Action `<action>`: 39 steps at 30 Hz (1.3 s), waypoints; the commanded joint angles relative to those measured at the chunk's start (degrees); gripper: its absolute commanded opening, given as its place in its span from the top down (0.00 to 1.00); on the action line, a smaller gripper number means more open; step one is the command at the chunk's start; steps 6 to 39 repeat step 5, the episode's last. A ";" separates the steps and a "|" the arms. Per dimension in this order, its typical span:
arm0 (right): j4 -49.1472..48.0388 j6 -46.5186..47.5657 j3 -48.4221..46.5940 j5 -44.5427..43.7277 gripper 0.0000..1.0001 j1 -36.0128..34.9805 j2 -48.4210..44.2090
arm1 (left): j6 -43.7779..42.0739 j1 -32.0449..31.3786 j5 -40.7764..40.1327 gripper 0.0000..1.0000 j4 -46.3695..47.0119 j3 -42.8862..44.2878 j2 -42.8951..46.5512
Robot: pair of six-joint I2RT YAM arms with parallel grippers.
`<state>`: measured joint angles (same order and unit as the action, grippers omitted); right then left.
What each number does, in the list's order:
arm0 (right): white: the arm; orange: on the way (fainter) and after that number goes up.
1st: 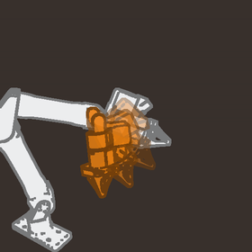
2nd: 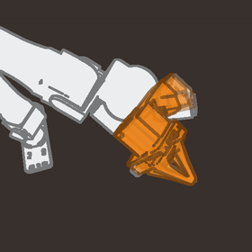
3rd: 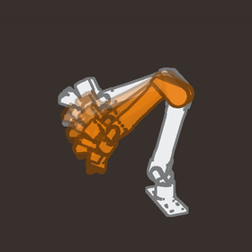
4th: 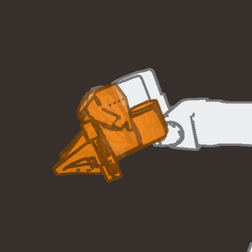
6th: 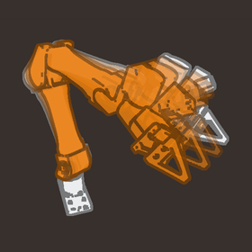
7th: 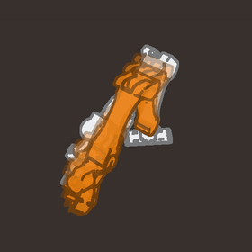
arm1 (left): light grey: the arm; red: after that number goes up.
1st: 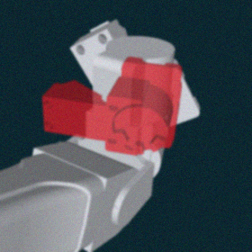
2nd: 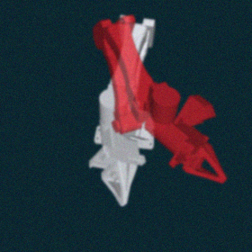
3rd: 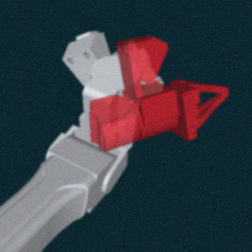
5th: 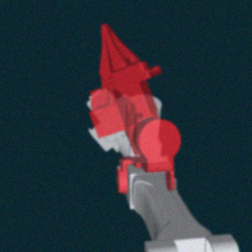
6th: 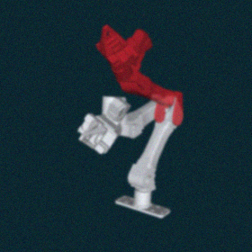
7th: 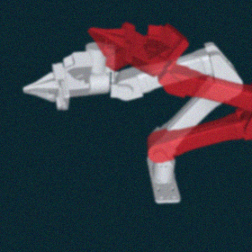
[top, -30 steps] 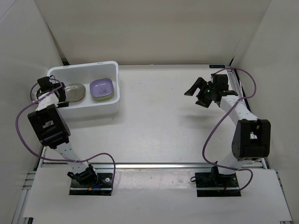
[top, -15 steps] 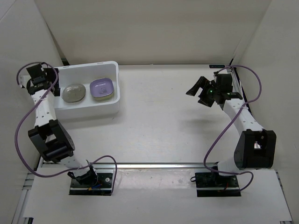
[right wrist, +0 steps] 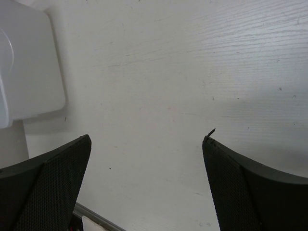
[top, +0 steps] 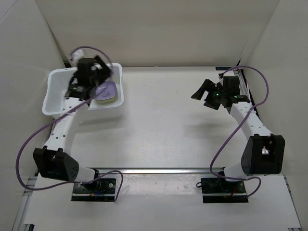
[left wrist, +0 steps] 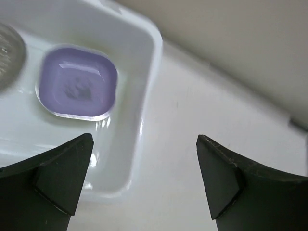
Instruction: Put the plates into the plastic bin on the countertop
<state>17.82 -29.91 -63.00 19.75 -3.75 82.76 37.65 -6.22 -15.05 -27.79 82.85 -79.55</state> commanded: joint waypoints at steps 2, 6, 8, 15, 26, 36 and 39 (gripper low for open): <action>-2.35 1.78 -0.37 2.05 0.01 0.23 -0.49 | -12.51 -11.34 -13.24 0.01 -2.79 -4.45 -1.31; -0.96 2.49 -0.62 0.13 0.01 -0.12 -0.50 | -12.43 -12.59 -13.70 0.01 -2.79 -4.80 -0.96; -0.96 2.49 -0.62 0.13 0.01 -0.12 -0.50 | -12.43 -12.59 -13.70 0.01 -2.79 -4.80 -0.96; -0.96 2.49 -0.62 0.13 0.01 -0.12 -0.50 | -12.43 -12.59 -13.70 0.01 -2.79 -4.80 -0.96; -0.96 2.49 -0.62 0.13 0.01 -0.12 -0.50 | -12.43 -12.59 -13.70 0.01 -2.79 -4.80 -0.96; -0.96 2.49 -0.62 0.13 0.01 -0.12 -0.50 | -12.43 -12.59 -13.70 0.01 -2.79 -4.80 -0.96; -0.96 2.49 -0.62 0.13 0.01 -0.12 -0.50 | -12.43 -12.59 -13.70 0.01 -2.79 -4.80 -0.96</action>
